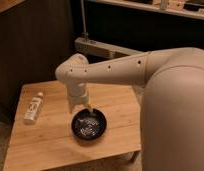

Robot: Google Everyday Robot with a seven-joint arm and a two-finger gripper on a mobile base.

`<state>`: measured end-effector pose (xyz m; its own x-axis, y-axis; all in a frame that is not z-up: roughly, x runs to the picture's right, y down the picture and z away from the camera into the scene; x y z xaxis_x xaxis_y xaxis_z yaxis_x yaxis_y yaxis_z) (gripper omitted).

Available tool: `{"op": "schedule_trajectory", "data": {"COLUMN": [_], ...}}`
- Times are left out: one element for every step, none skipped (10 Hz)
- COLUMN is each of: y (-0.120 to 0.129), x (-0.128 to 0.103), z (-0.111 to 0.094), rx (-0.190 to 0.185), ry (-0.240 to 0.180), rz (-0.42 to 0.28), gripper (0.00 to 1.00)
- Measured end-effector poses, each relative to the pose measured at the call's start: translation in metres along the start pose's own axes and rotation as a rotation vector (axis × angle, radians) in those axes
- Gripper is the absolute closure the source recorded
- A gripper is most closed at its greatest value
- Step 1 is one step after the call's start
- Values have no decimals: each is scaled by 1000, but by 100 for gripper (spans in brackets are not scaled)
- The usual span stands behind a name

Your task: Place the bottle in the ceramic bowl

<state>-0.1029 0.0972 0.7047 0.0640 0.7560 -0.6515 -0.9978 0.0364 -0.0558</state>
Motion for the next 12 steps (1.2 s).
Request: {"op": "schedule_trajectory", "data": {"y": [0,0,-1,0,4,10,15,16,22,28,35,44], "x": [0,0,-1,-4,-12,-23,-33,-48,-65,-73,-81,-91], "z": [0,0,0,-1,-1,-1,0,3,5,6,4,2], "rx": [0,0,-2,-16,-45,-81,-111,-133,-147,-148,-144,-140], "ry": [0,0,0,-1,-1,0,2,3,5,6,4,0], "rz": [0,0,1,-2,-4,-6,-7,4,13,14,12,12], "gripper": [35,35,35,35,35,35,35,35,35,35,35,35]}}
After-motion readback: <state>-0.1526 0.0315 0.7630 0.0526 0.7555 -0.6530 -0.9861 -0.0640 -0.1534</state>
